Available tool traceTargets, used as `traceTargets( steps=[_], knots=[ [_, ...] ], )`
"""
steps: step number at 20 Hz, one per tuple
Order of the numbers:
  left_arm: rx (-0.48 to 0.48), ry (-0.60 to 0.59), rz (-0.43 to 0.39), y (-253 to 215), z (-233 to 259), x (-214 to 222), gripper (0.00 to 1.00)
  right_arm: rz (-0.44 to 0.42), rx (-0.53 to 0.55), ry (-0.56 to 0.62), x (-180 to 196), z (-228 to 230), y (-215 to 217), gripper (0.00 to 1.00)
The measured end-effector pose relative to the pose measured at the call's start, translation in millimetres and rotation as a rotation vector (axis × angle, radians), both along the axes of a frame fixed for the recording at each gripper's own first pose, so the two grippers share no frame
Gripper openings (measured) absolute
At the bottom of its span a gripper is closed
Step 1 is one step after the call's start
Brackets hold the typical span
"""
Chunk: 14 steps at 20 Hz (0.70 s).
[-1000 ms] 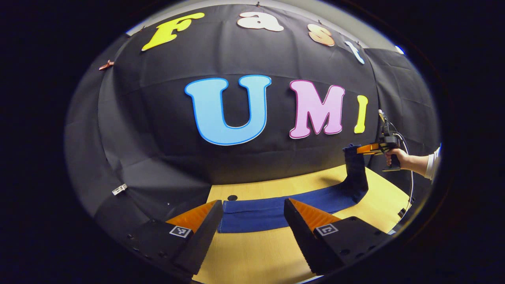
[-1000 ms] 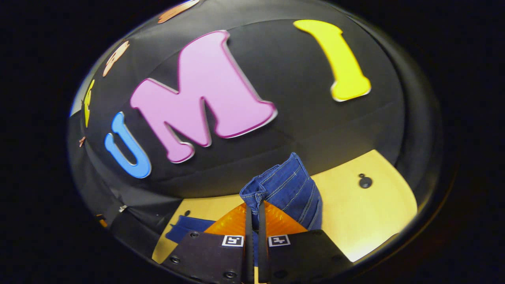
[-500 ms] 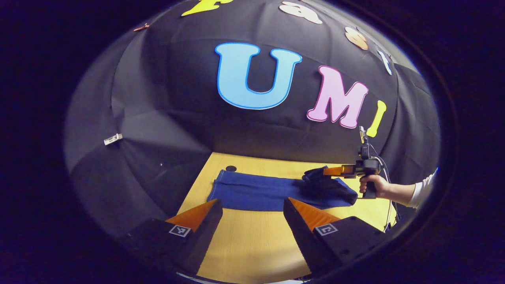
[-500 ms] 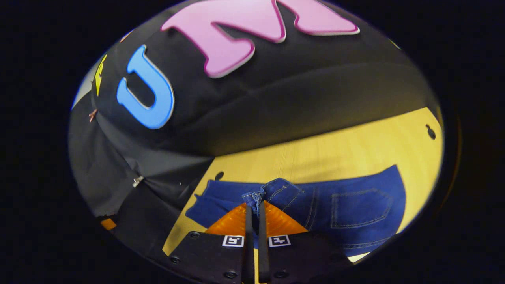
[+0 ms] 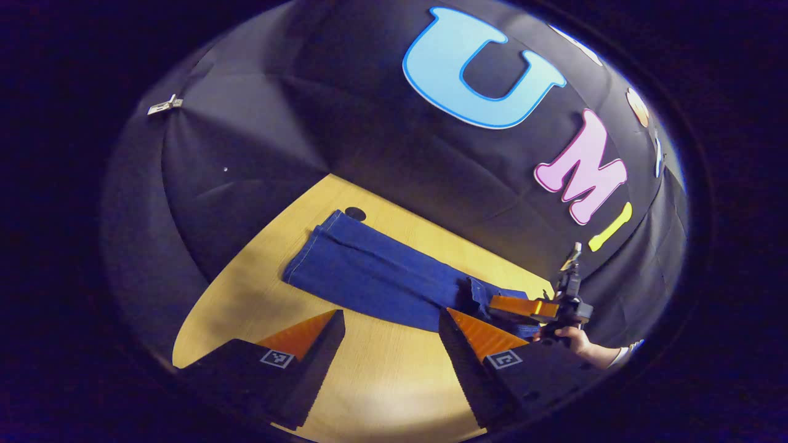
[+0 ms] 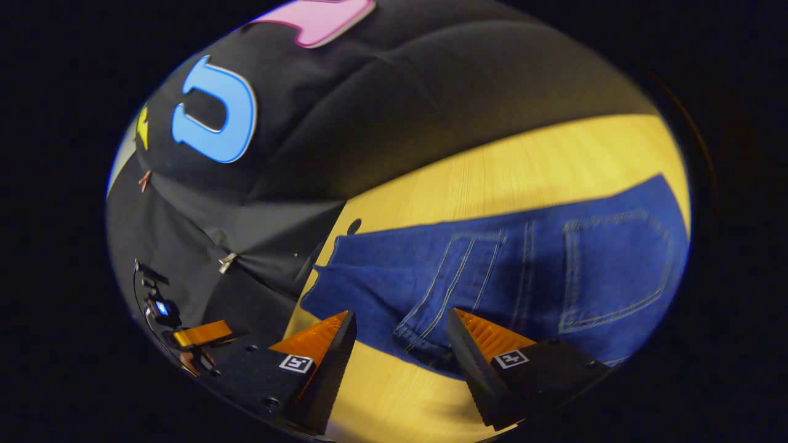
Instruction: Grasp the waist and the cuffs of the jeans and fold them to make the two legs overlap; first hold the waist and fold one-third of the jeans toward the cuffs, then hold the cuffs and fold the remaining one-third in the same direction to finish folding.
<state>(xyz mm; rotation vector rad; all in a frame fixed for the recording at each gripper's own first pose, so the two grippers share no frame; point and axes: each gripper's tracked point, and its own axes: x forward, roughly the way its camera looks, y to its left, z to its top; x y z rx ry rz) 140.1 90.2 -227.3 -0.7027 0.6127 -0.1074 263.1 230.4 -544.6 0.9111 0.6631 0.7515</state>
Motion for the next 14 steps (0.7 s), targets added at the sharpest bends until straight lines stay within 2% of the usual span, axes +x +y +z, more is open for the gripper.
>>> traceTargets(
  steps=[3, 6, 11, 14],
  knots=[
    [-0.098, 0.076, 0.02, -9, -31, 29, 0.97, -0.026, 0.0, -0.133, -8, 41, -39, 0.9],
    [-0.159, 0.188, 0.082, -6, -73, 41, 0.98, -0.055, -0.039, -0.246, -12, 62, -81, 0.9],
    [-0.237, 0.262, 0.213, 14, -119, 62, 0.97, -0.094, -0.095, -0.275, -5, 58, -118, 0.9],
    [-0.322, 0.196, 0.32, 32, -114, 86, 0.91, -0.108, -0.122, -0.261, 3, 42, -129, 0.91]
  ],
)
